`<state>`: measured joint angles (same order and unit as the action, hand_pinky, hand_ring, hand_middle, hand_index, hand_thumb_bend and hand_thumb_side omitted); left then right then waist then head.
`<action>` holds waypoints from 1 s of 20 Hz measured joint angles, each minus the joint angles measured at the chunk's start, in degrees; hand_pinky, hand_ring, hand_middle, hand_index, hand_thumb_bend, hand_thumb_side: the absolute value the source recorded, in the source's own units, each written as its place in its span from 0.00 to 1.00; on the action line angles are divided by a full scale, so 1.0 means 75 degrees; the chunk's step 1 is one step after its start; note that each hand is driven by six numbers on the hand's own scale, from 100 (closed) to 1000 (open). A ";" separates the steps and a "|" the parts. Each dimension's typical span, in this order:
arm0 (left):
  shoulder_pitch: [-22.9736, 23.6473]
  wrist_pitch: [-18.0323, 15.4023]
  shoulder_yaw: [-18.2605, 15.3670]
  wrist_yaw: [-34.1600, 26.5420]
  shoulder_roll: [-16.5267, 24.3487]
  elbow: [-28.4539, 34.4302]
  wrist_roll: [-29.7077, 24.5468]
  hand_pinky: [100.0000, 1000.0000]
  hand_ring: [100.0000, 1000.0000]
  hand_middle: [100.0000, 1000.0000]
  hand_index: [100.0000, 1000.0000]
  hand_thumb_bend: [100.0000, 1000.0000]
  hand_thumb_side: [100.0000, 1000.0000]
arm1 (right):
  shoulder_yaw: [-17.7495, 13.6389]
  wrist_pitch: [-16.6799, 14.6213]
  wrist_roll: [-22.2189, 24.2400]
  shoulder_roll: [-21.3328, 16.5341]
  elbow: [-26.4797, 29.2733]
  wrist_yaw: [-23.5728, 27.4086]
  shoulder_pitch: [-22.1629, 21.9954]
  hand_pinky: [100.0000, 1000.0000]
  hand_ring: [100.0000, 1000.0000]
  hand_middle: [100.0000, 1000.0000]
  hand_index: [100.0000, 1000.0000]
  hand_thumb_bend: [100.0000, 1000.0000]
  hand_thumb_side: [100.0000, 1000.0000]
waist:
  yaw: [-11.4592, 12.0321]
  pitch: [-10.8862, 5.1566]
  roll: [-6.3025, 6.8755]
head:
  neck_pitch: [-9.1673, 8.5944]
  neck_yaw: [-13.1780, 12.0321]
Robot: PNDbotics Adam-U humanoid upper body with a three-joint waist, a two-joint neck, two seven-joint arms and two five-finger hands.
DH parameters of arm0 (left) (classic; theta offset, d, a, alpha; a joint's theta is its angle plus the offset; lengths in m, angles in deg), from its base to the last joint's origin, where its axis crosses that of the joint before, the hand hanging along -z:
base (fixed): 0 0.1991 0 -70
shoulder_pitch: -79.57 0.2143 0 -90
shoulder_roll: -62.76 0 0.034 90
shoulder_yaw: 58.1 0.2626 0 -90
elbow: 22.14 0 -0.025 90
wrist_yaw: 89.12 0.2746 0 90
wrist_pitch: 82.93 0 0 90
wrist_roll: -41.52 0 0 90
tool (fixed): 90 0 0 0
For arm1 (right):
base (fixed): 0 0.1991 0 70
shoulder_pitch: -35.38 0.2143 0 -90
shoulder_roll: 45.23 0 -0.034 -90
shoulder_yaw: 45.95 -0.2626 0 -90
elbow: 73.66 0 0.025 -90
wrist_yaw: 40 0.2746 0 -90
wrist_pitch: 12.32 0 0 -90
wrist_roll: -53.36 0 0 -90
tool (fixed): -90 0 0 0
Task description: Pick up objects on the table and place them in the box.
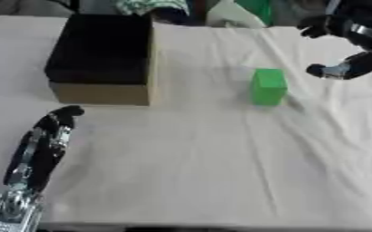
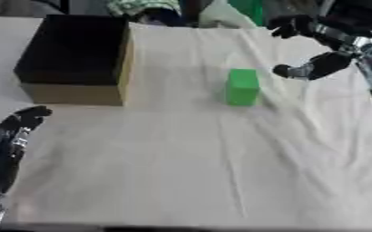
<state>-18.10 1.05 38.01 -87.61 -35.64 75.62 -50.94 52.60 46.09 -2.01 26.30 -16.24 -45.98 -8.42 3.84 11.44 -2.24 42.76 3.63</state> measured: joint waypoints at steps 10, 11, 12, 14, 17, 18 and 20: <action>-0.0009 -0.0015 0.0003 0.0002 0.0000 0.0000 -0.0019 1.00 0.98 0.69 0.77 0.00 0.65 | 0.0049 0.0120 0.0120 0.0604 -0.0760 -0.0458 0.0327 0.88 0.88 0.89 0.98 0.26 0.34 | 0.0023 0.0008 0.0046 | -0.0001 0.0001; -0.0011 -0.0017 0.0003 0.0002 0.0000 0.0000 -0.0021 1.00 0.98 0.69 0.77 0.00 0.65 | 0.0049 0.0122 0.0122 0.0641 -0.0813 -0.0495 0.0339 0.88 0.88 0.89 0.98 0.26 0.35 | 0.0026 0.0009 0.0046 | -0.0001 0.0001; -0.0012 -0.0018 0.0003 0.0002 0.0000 0.0000 -0.0022 1.00 0.98 0.69 0.77 0.00 0.65 | 0.0050 0.0122 0.0122 0.0671 -0.0860 -0.0542 0.0356 0.88 0.88 0.89 0.98 0.26 0.35 | 0.0030 0.0011 0.0046 | -0.0001 0.0001; -0.0016 -0.0023 0.0003 0.0002 0.0000 0.0000 -0.0027 1.00 0.98 0.69 0.77 0.00 0.65 | 0.0050 0.0114 0.0115 0.0717 -0.0936 -0.0618 0.0366 0.88 0.88 0.89 0.98 0.25 0.35 | 0.0036 0.0022 0.0046 | -0.0002 0.0001; -0.0023 -0.0025 0.0003 0.0003 0.0000 -0.0001 -0.0029 1.00 0.98 0.69 0.77 0.00 0.65 | 0.0050 0.0094 0.0094 0.0739 -0.1015 -0.0717 0.0366 0.89 0.88 0.89 0.98 0.25 0.36 | 0.0036 0.0026 0.0045 | -0.0002 0.0000; -0.0023 -0.0025 0.0003 0.0003 0.0000 -0.0001 -0.0029 1.00 0.98 0.69 0.77 0.00 0.65 | 0.0050 0.0091 0.0091 0.0741 -0.1031 -0.0740 0.0366 0.89 0.88 0.89 0.98 0.25 0.36 | 0.0036 0.0027 0.0045 | -0.0002 -0.0001; -0.0023 -0.0025 0.0003 0.0005 0.0000 -0.0002 -0.0029 1.00 0.98 0.69 0.77 0.00 0.65 | 0.0050 0.0083 0.0083 0.0741 -0.1058 -0.0768 0.0366 0.89 0.88 0.89 0.98 0.25 0.36 | 0.0036 0.0027 0.0044 | -0.0002 -0.0002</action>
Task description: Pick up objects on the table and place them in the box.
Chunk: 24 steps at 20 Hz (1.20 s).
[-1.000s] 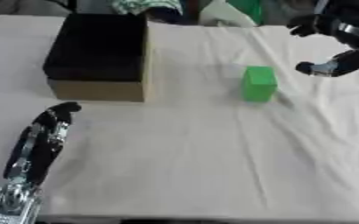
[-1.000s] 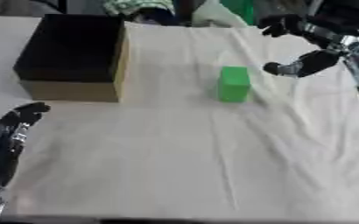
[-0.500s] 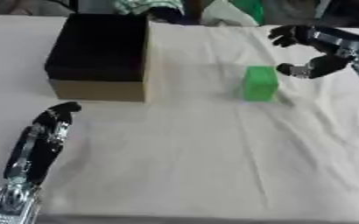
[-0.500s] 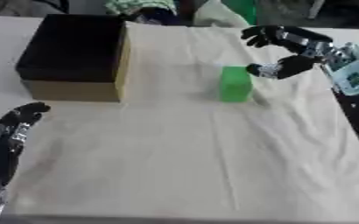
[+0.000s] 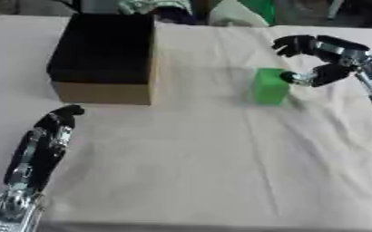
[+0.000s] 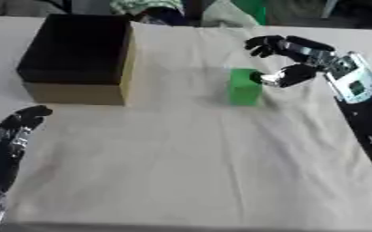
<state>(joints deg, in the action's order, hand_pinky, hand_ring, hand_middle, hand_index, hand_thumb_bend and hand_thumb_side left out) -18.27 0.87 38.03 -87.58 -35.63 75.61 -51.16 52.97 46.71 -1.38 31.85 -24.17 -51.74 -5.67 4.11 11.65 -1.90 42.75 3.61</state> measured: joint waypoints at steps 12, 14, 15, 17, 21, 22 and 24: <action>0.0000 0.0000 0.0000 0.0003 0.0000 -0.0001 0.0000 1.00 0.98 0.69 0.77 0.00 0.65 | 0.0041 -0.0013 -0.0013 0.0002 -0.0064 -0.0164 -0.0002 0.89 0.89 0.90 0.98 0.26 0.39 | -0.0002 0.0000 0.0002 | 0.0000 -0.0003; 0.0000 0.0000 0.0000 0.0004 0.0000 -0.0002 0.0000 1.00 0.98 0.69 0.77 0.00 0.65 | 0.0043 0.0008 0.0009 0.0021 -0.0064 -0.0196 -0.0003 0.89 0.89 0.90 0.98 0.26 0.39 | -0.0002 0.0000 0.0003 | 0.0000 -0.0003; 0.0000 -0.0001 0.0000 0.0004 0.0000 -0.0002 -0.0001 1.00 0.98 0.69 0.77 0.00 0.65 | 0.0044 0.0020 0.0020 0.0035 -0.0064 -0.0218 -0.0003 0.89 0.89 0.90 0.98 0.27 0.40 | -0.0002 0.0000 0.0005 | 0.0000 -0.0003; 0.0000 -0.0001 0.0000 0.0004 0.0000 -0.0002 -0.0001 1.00 0.98 0.69 0.77 0.00 0.65 | 0.0045 0.0046 0.0047 0.0044 -0.0064 -0.0266 -0.0004 0.89 0.89 0.90 0.98 0.27 0.40 | -0.0002 0.0000 0.0005 | 0.0000 -0.0003; 0.0000 -0.0001 0.0000 0.0004 0.0000 -0.0002 -0.0001 1.00 0.98 0.69 0.77 0.00 0.65 | 0.0045 0.0075 0.0076 0.0048 -0.0064 -0.0370 -0.0005 0.89 0.89 0.90 0.98 0.28 0.41 | -0.0003 0.0001 0.0005 | 0.0000 -0.0003; 0.0000 -0.0001 0.0000 0.0006 0.0000 -0.0002 -0.0001 1.00 0.98 0.69 0.77 0.00 0.65 | 0.0045 0.0082 0.0082 0.0050 -0.0064 -0.0404 -0.0005 0.89 0.89 0.90 0.98 0.28 0.41 | -0.0003 0.0003 0.0006 | 0.0000 -0.0003; 0.0000 -0.0001 0.0000 0.0009 0.0000 -0.0004 -0.0001 1.00 0.98 0.69 0.77 0.00 0.65 | 0.0051 0.0085 0.0085 0.0053 -0.0064 -0.0487 -0.0006 0.89 0.89 0.90 0.98 0.29 0.42 | -0.0003 0.0009 0.0006 | 0.0000 -0.0004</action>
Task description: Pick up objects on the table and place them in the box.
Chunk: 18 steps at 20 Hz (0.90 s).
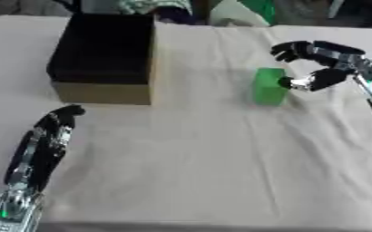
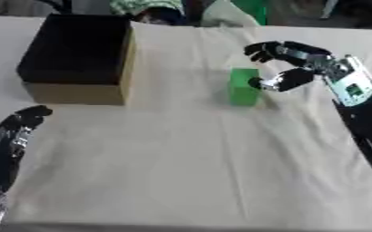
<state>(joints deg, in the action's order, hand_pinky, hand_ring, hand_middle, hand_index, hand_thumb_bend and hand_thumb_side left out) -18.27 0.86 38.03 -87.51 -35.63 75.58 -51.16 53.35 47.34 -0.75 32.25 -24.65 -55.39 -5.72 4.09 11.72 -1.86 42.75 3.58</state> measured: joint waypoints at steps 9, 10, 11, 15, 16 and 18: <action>0.0000 0.0000 0.0000 0.0038 0.0000 -0.0034 0.0000 1.00 0.99 0.69 0.77 0.00 0.65 | 0.0038 0.0018 0.0019 0.0060 -0.0028 -0.0274 -0.0006 0.89 0.90 0.90 0.98 0.30 0.43 | -0.0007 0.0018 -0.0002 | 0.0000 -0.0026; 0.0000 0.0000 0.0000 0.0046 0.0000 -0.0034 0.0000 1.00 0.99 0.69 0.77 0.00 0.65 | 0.0038 0.0020 0.0020 0.0060 -0.0042 -0.0302 -0.0007 0.89 0.90 0.90 0.98 0.31 0.43 | -0.0007 0.0018 -0.0002 | 0.0000 -0.0027; 0.0000 0.0000 0.0000 0.0051 0.0000 -0.0034 0.0000 1.00 0.99 0.69 0.77 0.00 0.65 | 0.0038 0.0020 0.0020 0.0061 -0.0046 -0.0344 -0.0009 0.89 0.90 0.90 0.98 0.32 0.44 | -0.0008 0.0019 -0.0003 | 0.0000 -0.0027; 0.0000 0.0000 0.0000 0.0054 -0.0001 -0.0034 0.0000 1.00 0.99 0.69 0.77 0.00 0.65 | 0.0038 -0.0001 0.0000 0.0092 -0.0058 -0.0559 -0.0009 0.89 0.90 0.90 0.98 0.33 0.44 | -0.0009 0.0027 -0.0005 | 0.0000 -0.0027; 0.0000 0.0000 0.0000 0.0054 -0.0001 -0.0034 0.0000 1.00 0.99 0.69 0.77 0.00 0.65 | 0.0038 -0.0008 -0.0008 0.0115 -0.0076 -0.0616 -0.0009 0.89 0.90 0.90 0.98 0.34 0.44 | -0.0009 0.0033 -0.0005 | 0.0000 -0.0027; 0.0000 0.0000 0.0000 0.0054 -0.0001 -0.0035 0.0000 1.00 0.99 0.69 0.77 0.00 0.65 | 0.0038 -0.0040 -0.0040 0.0134 -0.0099 -0.0731 -0.0009 0.89 0.90 0.90 0.98 0.35 0.44 | -0.0006 0.0036 -0.0005 | 0.0000 -0.0027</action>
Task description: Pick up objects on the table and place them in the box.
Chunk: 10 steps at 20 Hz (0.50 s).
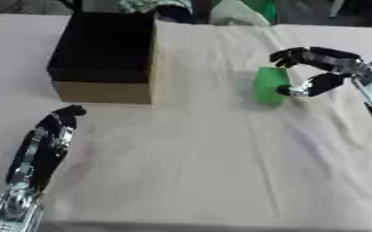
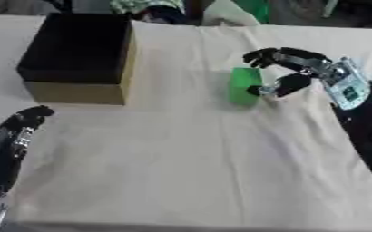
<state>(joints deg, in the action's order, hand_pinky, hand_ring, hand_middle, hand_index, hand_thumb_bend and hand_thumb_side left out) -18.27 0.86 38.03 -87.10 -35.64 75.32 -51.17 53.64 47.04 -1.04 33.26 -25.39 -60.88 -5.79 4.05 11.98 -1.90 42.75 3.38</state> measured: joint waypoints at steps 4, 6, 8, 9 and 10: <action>0.0000 0.0000 0.0000 0.0000 0.0000 0.0000 -0.0001 1.00 0.99 0.69 0.77 0.00 0.65 | -0.0003 -0.0071 -0.0071 0.0035 -0.0081 -0.0264 0.0001 0.89 0.89 0.89 0.98 0.35 0.44 | 0.0023 0.0000 -0.0001 | 0.0000 0.0000; 0.0000 0.0001 0.0000 0.0000 0.0000 0.0000 -0.0003 1.00 0.99 0.69 0.77 0.00 0.65 | -0.0006 -0.0105 -0.0105 0.0079 -0.0132 -0.0387 0.0003 0.89 0.89 0.89 0.98 0.36 0.44 | 0.0028 0.0001 -0.0002 | 0.0000 0.0000; -0.0001 0.0004 0.0000 0.0000 0.0000 0.0000 -0.0006 1.00 0.99 0.69 0.77 0.00 0.65 | -0.0013 -0.0136 -0.0136 0.0123 -0.0187 -0.0502 0.0006 0.89 0.89 0.89 0.97 0.36 0.44 | 0.0031 0.0002 -0.0004 | -0.0001 0.0000; -0.0004 0.0007 0.0000 0.0000 0.0000 0.0000 -0.0009 1.00 0.99 0.69 0.77 0.00 0.65 | -0.0019 -0.0152 -0.0152 0.0137 -0.0215 -0.0556 0.0008 0.89 0.89 0.89 0.97 0.36 0.44 | 0.0036 0.0004 -0.0006 | -0.0001 0.0000; -0.0007 0.0008 0.0000 0.0000 0.0000 0.0000 -0.0010 1.00 0.99 0.69 0.77 0.00 0.65 | -0.0036 -0.0168 -0.0168 0.0149 -0.0243 -0.0618 0.0010 0.89 0.89 0.89 0.97 0.36 0.44 | 0.0038 0.0005 -0.0008 | -0.0001 0.0000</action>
<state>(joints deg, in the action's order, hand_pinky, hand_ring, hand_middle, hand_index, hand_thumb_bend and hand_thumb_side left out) -18.32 0.93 38.03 -87.10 -35.64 75.32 -51.24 53.37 45.78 -2.31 34.37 -27.22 -65.51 -5.72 4.33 12.02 -1.96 42.74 3.38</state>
